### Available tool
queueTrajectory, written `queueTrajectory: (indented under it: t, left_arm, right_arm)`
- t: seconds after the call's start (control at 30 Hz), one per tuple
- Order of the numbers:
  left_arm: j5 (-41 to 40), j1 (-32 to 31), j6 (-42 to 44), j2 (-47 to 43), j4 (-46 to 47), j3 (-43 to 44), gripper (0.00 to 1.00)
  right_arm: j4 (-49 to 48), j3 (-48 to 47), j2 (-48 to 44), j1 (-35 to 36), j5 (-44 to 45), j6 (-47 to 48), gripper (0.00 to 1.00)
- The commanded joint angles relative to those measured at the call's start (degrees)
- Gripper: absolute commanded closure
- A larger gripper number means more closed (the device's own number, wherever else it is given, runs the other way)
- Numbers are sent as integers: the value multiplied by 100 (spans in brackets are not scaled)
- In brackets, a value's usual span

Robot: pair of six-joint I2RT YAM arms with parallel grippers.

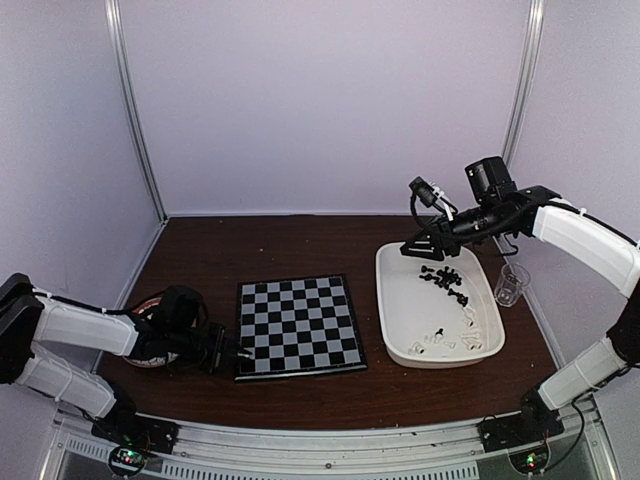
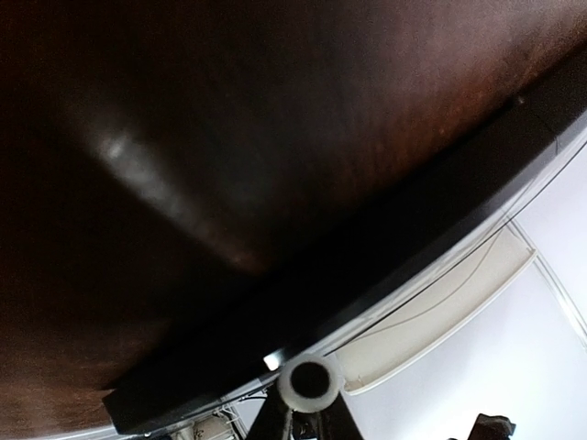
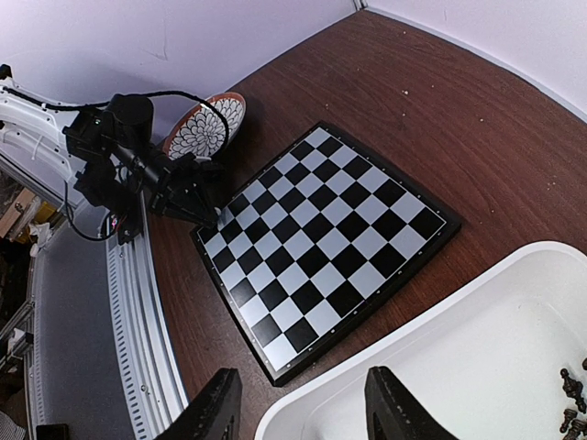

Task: Set up the chess pieces on the board
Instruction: Place the pawn on the chessboard.

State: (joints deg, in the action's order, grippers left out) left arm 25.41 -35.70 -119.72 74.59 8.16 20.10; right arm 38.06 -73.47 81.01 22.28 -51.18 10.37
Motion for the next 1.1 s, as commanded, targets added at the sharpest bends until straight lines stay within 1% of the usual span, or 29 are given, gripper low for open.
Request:
queueTrajectory:
  t: [0.0,0.13,0.27,0.37,0.47,0.63,0.73,0.87,0.93,1.0,1.07]
  left_arm:
    - [-182,86,-2521,73,171,60,93]
    - [-139,109,-2461,92,11,203,91]
    - [-56,114,-2489,152,52,227,85]
    - [-20,117,-2520,221,181,214,85]
    - [31,116,-2501,249,199,238,88]
    - [-41,116,-2472,186,205,247,88]
    - [-4,116,-2344,93,67,335,84]
    - [-55,116,-2126,-160,-299,434,74]
    - [-62,116,-1959,-345,-623,531,69]
    - [-87,116,-1618,-586,-1220,766,66]
    - [-171,116,-1197,-907,-2095,1092,65]
  right_arm:
    - [38,-62,-119,57,29,69,50]
    - [31,-19,-147,59,59,96,50]
    - [21,-17,-164,59,44,97,50]
    - [33,-10,-171,57,48,97,50]
    - [23,0,-174,57,47,97,50]
    - [17,4,-174,57,51,105,50]
    - [30,-9,-174,57,47,101,50]
    - [24,-9,-174,57,35,105,50]
    - [28,-10,-174,57,37,105,50]
    - [37,-5,-174,59,50,120,50]
    - [60,-1,-186,56,71,142,50]
